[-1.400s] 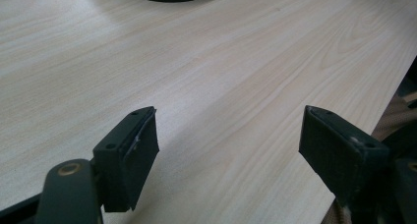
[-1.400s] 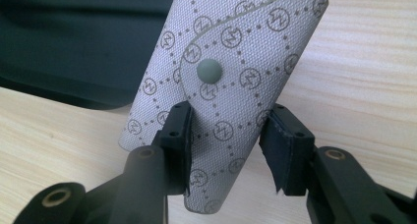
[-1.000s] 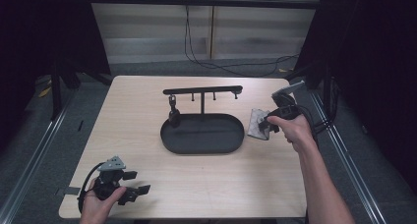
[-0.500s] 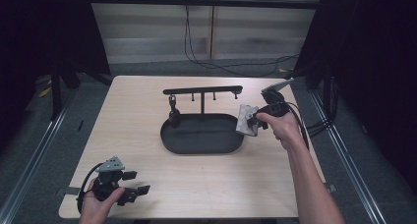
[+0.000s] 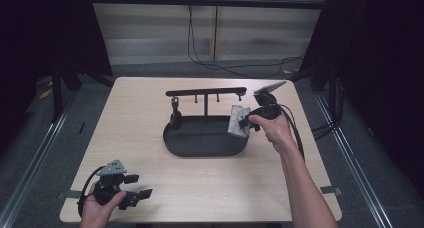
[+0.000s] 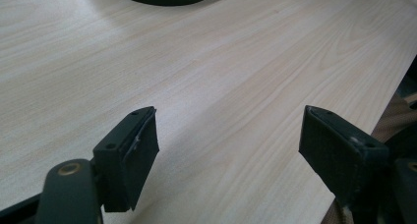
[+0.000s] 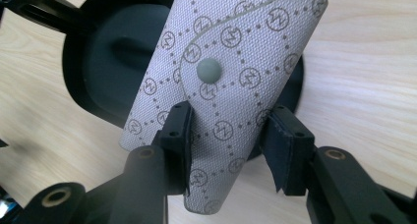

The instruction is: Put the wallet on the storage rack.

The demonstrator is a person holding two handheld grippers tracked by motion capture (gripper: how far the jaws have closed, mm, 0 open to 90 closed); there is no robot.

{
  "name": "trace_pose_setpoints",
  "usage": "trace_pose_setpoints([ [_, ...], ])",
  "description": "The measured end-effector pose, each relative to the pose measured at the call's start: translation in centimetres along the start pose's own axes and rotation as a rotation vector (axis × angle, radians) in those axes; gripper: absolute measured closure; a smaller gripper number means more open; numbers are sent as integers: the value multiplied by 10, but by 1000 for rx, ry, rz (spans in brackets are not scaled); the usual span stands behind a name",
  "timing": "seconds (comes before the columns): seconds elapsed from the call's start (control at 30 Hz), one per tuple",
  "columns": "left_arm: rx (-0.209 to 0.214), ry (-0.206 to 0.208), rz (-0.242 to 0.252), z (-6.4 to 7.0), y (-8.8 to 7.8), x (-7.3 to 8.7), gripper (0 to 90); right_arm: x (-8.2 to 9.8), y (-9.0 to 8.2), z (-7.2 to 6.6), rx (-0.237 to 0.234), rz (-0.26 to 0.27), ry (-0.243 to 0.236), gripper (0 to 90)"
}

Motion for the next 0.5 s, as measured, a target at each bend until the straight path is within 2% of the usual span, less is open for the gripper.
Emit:
trace_pose_setpoints([
  [0.33,0,3,-4,0,0,0,225,-1,19,-11,-26,1,-14,573],
  [0.5,-3,2,0,0,0,0,225,1,31,-13,-19,-16,-9,573],
])
Point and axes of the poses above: each handheld gripper's, and its own axes: y roughly forward along the jaws, x roughly out of its underside, z roughly to its right, the point moved 7 cm from there along y, roughly forward along the jaws, and after that the axes turned 3 degrees about x, right-handed, at the moved point
